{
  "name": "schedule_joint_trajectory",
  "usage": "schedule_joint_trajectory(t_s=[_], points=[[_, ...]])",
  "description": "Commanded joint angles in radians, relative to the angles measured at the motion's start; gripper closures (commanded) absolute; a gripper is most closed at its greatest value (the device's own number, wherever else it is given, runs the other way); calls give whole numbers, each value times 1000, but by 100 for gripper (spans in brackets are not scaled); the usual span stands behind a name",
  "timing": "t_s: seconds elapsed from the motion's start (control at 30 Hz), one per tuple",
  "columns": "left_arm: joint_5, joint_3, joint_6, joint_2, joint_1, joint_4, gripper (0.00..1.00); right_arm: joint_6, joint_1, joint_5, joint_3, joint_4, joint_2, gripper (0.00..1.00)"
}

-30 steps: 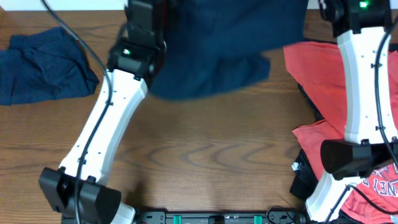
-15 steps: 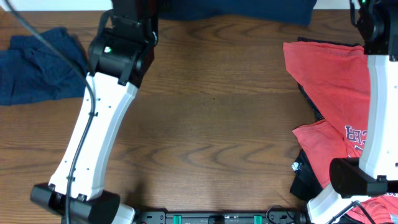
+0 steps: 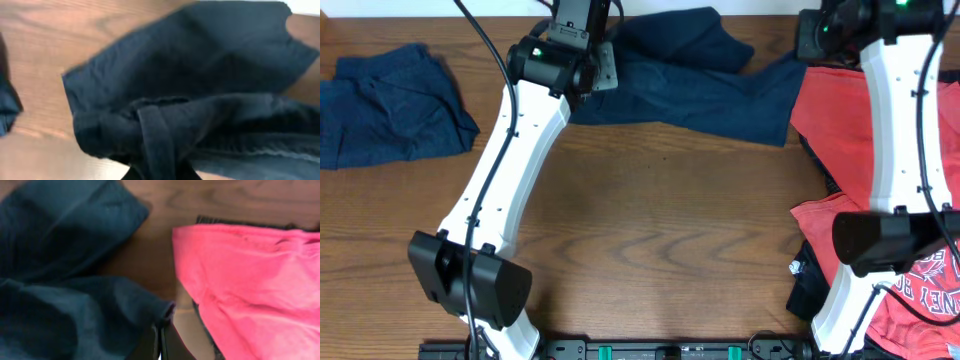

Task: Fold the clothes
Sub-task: 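Lower the shirt onto the table center and release both grippers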

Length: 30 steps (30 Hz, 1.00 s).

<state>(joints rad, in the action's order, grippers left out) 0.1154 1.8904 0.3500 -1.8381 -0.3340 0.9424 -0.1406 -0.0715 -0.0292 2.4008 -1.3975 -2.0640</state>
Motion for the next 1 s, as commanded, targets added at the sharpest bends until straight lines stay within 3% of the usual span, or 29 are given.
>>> schedule_joint_trajectory(t_s=[0.0,0.33,0.4,0.7,0.73,0.77,0.8,0.87,0.97], points=[[-35,11,70,29,7,71,94,0,-15,19,6,-24,8,99],[-350,11,123,29,7,367,94,-5,-15,65,6,-208,9,99],[-399,11,123,29,7,430,89,-13,-17,82,6,-265,9,99],[-462,10,107,29,7,652,89,-49,-54,115,-54,-298,9,99],[-463,5,107,29,7,654,87,-50,-57,112,-67,-293,9,99],[-462,-2,107,29,7,653,75,-50,-60,113,-83,-283,9,99],[-462,-12,102,29,7,647,72,-50,-61,112,-102,-274,9,99],[-446,-40,97,29,7,621,50,-48,-61,110,-135,-255,8,99],[-405,-80,97,29,7,582,39,-45,-58,105,-165,-241,9,96]])
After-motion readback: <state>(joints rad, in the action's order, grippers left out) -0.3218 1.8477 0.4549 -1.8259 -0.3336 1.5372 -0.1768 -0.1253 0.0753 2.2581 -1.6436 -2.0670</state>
